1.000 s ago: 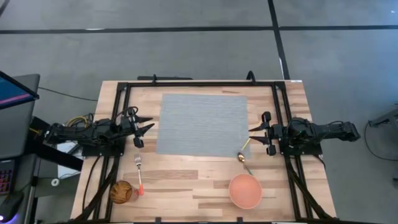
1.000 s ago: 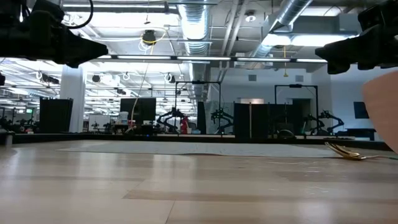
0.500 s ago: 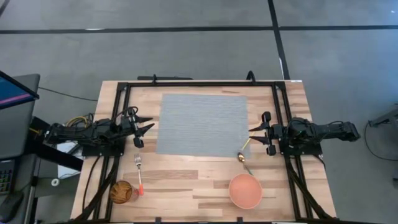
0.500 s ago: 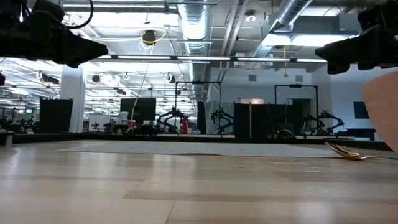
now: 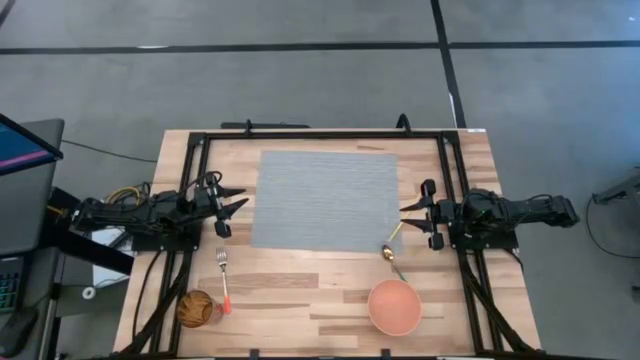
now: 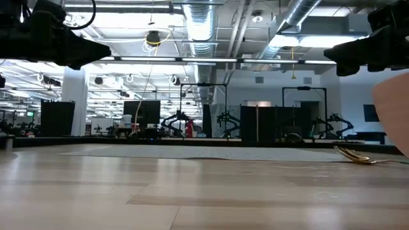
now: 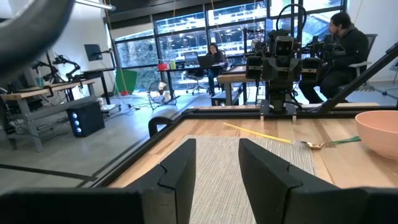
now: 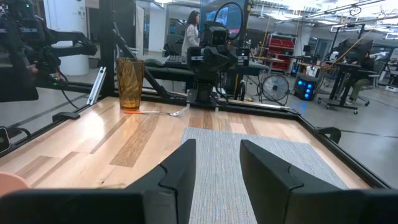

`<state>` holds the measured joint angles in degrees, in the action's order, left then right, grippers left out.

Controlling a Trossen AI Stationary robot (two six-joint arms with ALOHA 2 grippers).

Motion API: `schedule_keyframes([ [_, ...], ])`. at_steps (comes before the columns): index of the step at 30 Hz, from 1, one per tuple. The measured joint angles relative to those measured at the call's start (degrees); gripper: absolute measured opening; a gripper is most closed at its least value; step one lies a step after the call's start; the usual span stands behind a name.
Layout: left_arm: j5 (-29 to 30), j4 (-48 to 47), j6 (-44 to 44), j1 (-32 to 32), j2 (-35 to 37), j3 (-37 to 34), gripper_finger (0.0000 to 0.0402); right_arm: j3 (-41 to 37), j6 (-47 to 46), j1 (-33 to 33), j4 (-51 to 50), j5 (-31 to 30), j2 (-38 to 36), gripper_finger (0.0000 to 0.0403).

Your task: Pick & Place Utensil

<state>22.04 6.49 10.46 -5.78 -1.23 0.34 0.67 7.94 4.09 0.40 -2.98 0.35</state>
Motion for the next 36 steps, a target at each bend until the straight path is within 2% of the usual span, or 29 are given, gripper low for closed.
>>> schedule_keyframes([
  [33, 0.0, 0.01, 0.0, 0.0, 0.0, 0.0, 0.0123, -0.01, 0.08, 0.0, 0.16, 0.0, -0.01, 0.0118],
  [36, 0.0, 0.01, -0.19, 0.0, 0.0, 0.0, 0.0123, -0.13, -5.16, 0.04, 1.84, 0.0, 0.03, 0.0118],
])
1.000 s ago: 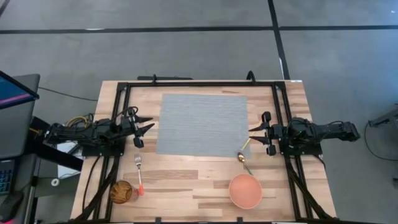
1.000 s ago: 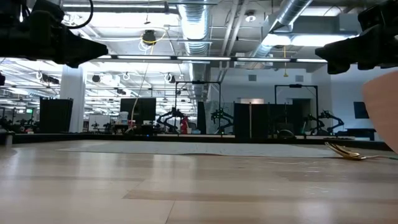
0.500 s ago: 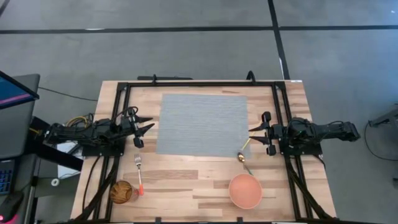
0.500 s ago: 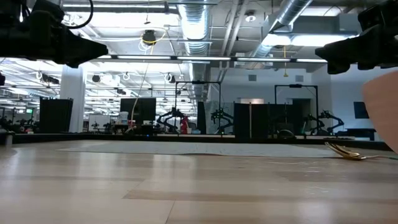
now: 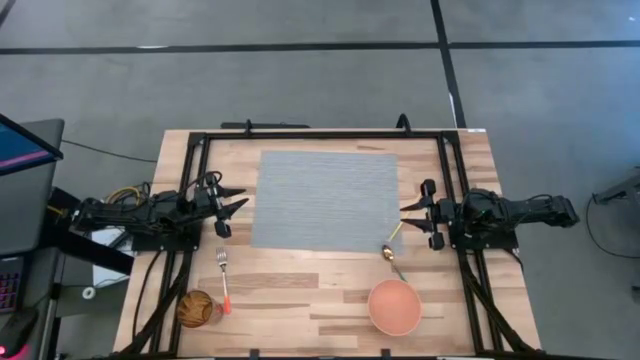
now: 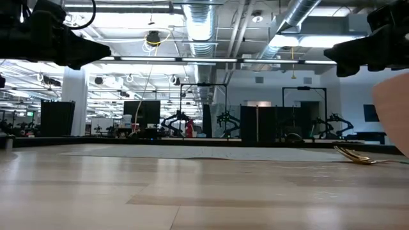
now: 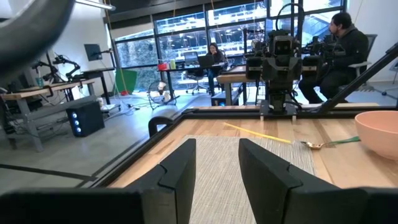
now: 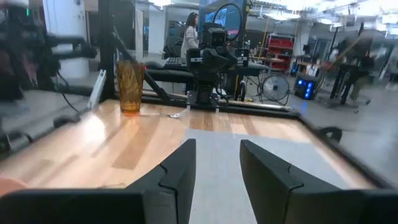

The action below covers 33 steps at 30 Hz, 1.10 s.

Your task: Pick & Place Utensil

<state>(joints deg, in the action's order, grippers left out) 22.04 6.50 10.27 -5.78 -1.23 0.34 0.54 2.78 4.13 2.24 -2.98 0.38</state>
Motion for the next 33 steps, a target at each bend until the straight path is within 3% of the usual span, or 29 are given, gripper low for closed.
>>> schedule_keyframes([
  [4, -0.02, 0.0, -2.61, -0.02, 0.0, 0.0, 0.0123, 0.0, -15.77, 0.34, 4.5, -0.04, -0.04, 0.0118],
  [7, -0.02, 0.49, -7.83, -0.02, 0.0, 0.0, 0.0123, 0.0, -18.06, 0.34, 6.81, -0.04, -0.06, 0.0118],
  [14, 0.0, 1.97, -7.5, -0.02, 0.0, 0.0, 0.0123, 0.02, -10.18, 0.19, 7.06, -1.99, -0.04, 0.0118],
  [18, 0.3, 2.77, -9.01, -0.02, 0.0, 0.0, 0.0123, 0.02, -3.19, 0.19, 7.63, -7.01, -0.02, 0.0118],
  [22, -0.21, 7.1, -10.7, 0.0, -0.02, 0.0, 0.0117, 0.02, 0.07, -0.4, 15.78, -12.07, -0.02, 0.0118],
  [27, -10.73, 14.57, -10.7, -0.03, -0.4, 1.36, 0.0103, 0.07, 1.27, -0.72, 28.15, 0.45, 1.42, 0.0118],
  [30, -11.0, 14.95, -9.91, -0.02, -3.03, 5.28, 0.0093, 1.02, 1.97, 0.23, 36.99, 3.53, 5.24, 0.0118],
  [33, -11.03, 14.71, -5.73, -0.01, -9.25, 9.8, 0.0083, 5.84, 5.01, 1.84, 37.99, 6.21, 11.53, 0.0118],
])
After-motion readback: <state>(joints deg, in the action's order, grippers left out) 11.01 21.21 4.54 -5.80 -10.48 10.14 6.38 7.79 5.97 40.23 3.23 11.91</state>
